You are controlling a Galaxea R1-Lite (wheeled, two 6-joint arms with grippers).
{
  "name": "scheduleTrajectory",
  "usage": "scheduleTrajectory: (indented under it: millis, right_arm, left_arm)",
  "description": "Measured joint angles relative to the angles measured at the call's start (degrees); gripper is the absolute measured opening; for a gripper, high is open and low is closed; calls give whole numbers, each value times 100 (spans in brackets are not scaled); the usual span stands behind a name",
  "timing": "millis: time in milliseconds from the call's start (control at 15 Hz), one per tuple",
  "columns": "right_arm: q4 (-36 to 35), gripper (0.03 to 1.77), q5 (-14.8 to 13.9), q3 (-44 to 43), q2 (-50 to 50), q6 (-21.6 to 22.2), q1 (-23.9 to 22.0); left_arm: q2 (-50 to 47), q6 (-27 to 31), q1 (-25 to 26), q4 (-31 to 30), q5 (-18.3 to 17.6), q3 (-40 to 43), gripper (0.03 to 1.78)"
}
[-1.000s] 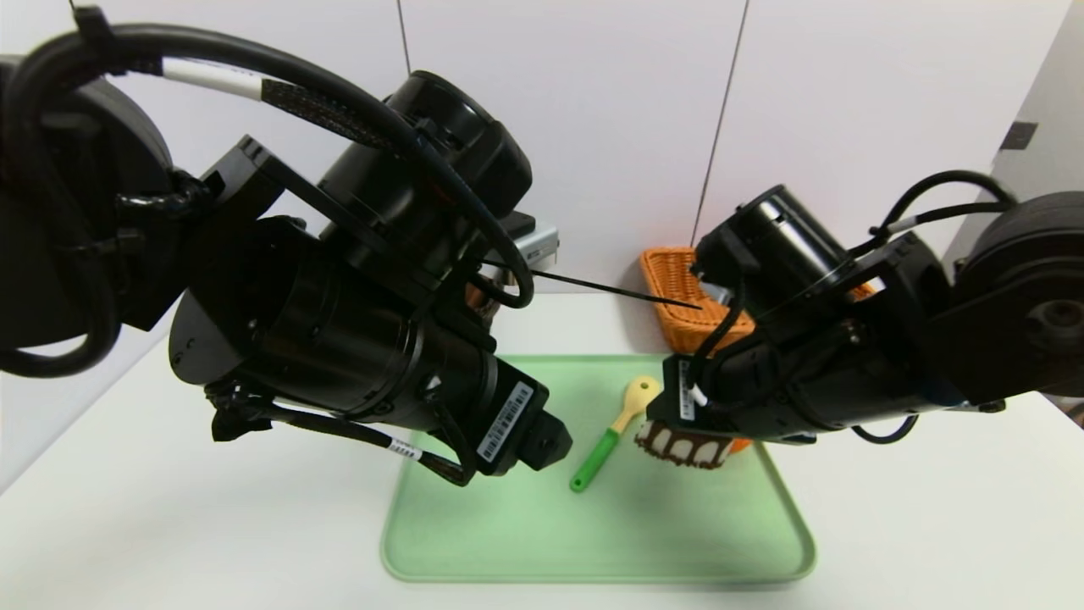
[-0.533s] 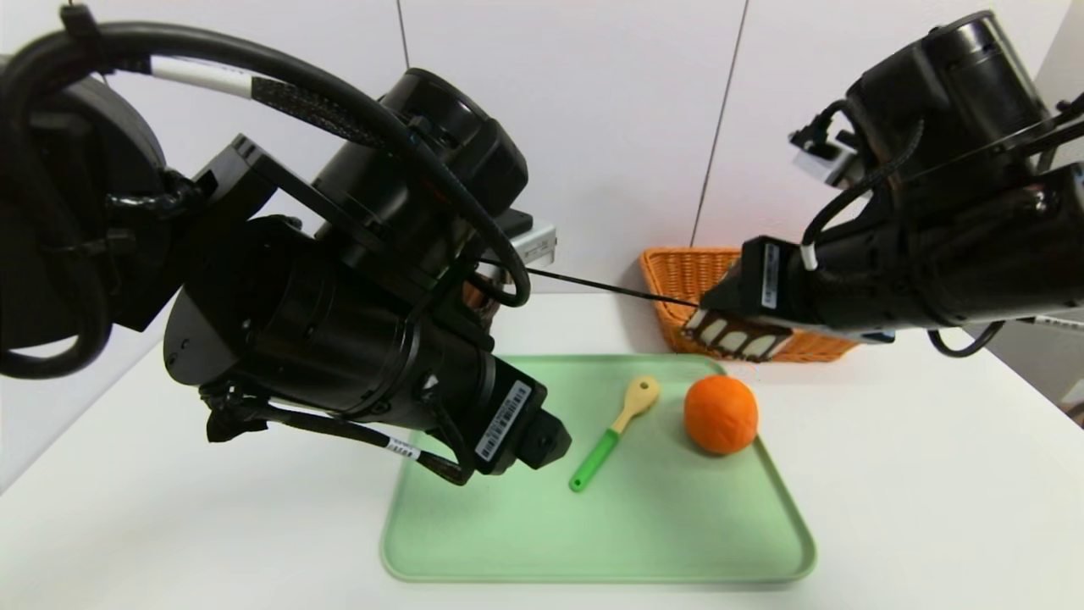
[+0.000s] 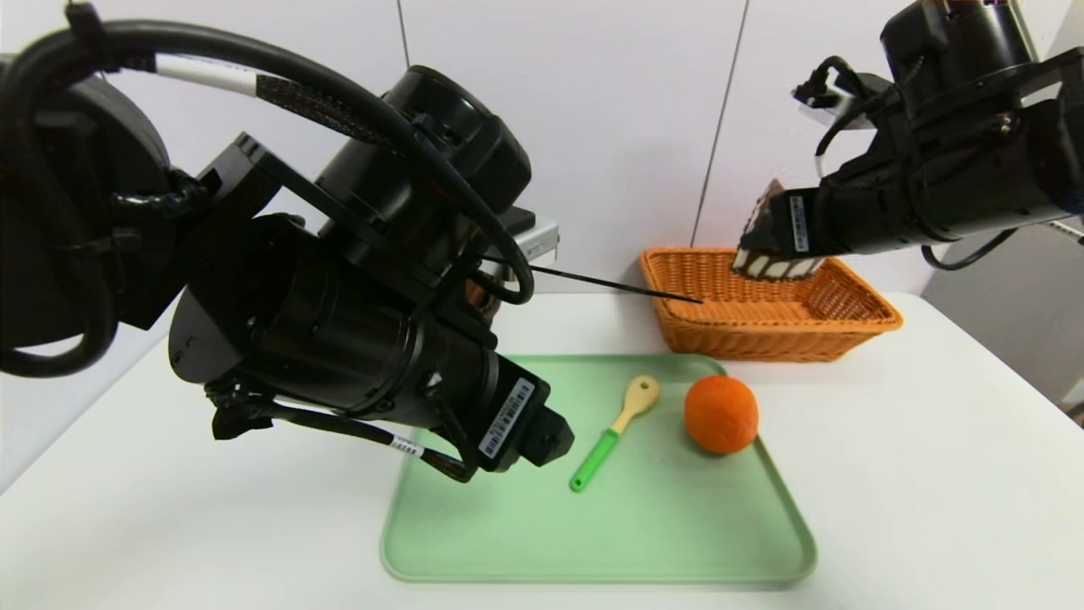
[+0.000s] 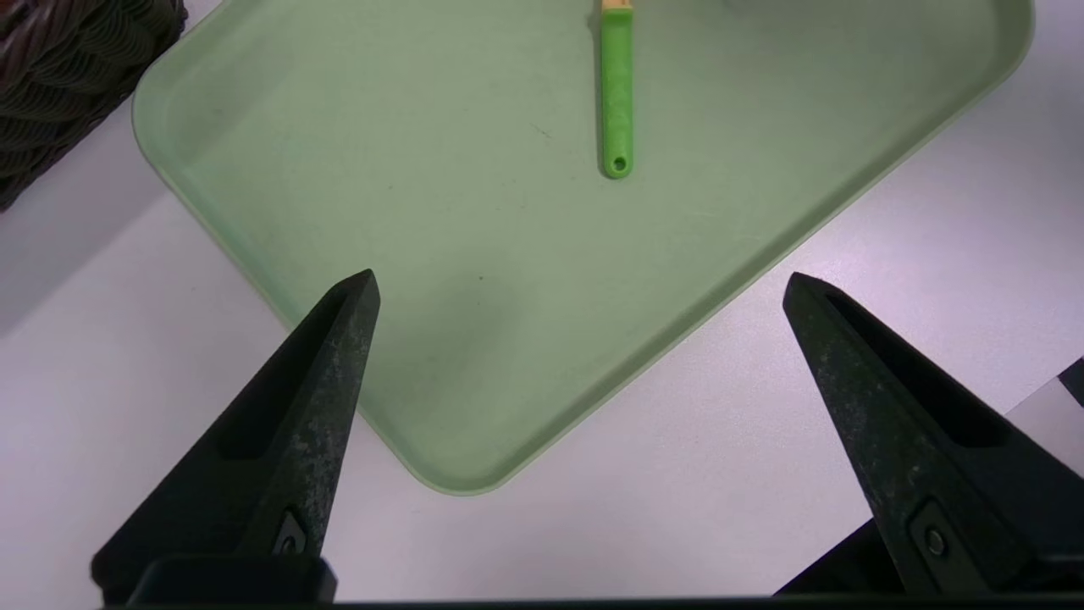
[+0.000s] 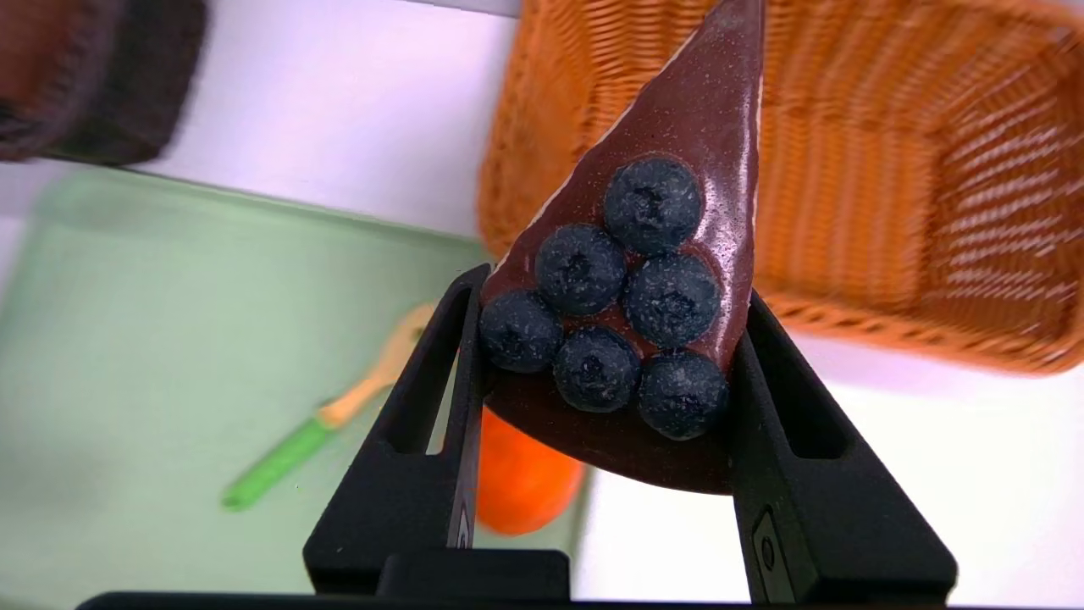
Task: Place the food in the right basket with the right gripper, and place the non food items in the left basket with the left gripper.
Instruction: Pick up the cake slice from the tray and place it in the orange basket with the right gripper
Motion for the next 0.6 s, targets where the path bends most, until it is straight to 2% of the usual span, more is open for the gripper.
scheduleTrajectory:
  millis: [200, 600]
  right_arm:
    - [-184, 80, 17, -77, 316, -1212, -247]
    - [-683, 80, 119, -107, 859, -3131, -809]
  left_arm:
    - [-1, 0, 24, -2, 5, 0, 169]
    - [-1, -2, 35, -2, 5, 10, 169]
